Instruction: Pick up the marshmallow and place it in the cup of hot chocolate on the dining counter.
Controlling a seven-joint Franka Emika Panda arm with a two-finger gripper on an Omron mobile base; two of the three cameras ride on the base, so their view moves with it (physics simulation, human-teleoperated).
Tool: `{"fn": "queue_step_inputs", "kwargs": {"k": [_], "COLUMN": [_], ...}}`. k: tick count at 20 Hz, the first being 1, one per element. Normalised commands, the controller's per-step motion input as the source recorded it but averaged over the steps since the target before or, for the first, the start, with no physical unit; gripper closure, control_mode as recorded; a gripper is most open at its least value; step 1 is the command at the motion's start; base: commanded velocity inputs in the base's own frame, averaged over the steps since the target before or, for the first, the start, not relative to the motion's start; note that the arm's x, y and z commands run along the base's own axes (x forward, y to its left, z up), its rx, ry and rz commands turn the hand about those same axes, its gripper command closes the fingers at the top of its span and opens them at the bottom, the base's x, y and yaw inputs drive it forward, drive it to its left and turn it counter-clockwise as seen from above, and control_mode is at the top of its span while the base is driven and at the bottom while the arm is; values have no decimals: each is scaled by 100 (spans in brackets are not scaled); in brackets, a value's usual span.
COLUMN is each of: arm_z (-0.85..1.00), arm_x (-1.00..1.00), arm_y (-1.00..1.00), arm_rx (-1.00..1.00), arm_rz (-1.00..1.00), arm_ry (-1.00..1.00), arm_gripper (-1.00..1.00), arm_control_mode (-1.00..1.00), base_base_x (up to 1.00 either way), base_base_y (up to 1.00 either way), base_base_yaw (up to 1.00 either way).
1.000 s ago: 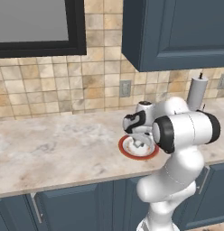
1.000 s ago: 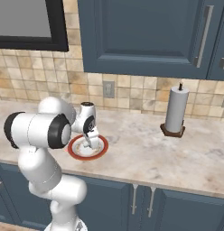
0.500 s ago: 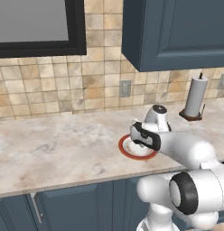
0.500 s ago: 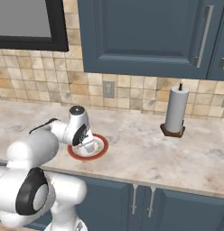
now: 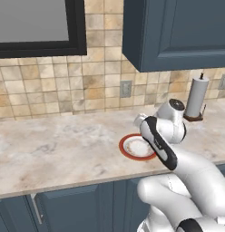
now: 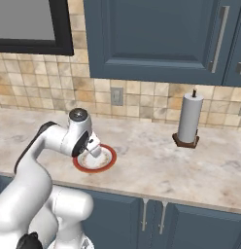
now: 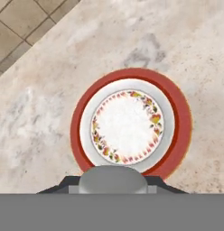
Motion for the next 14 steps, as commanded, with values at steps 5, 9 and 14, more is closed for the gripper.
{"fn": "queue_step_inputs", "kwargs": {"k": [5,9,14], "arm_z": [69,50,35], "arm_x": [-30,-27,-21], "arm_y": [-9,0,0], "arm_rx": [0,0,0], "arm_rz": [50,59,58], "arm_ry": [-15,-30,-48], "arm_gripper": [100,100,100], "arm_control_mode": [-100,-100,-100], "base_base_x": [0,0,0], "base_base_y": [0,0,0], "base_base_yaw": [0,0,0]}}
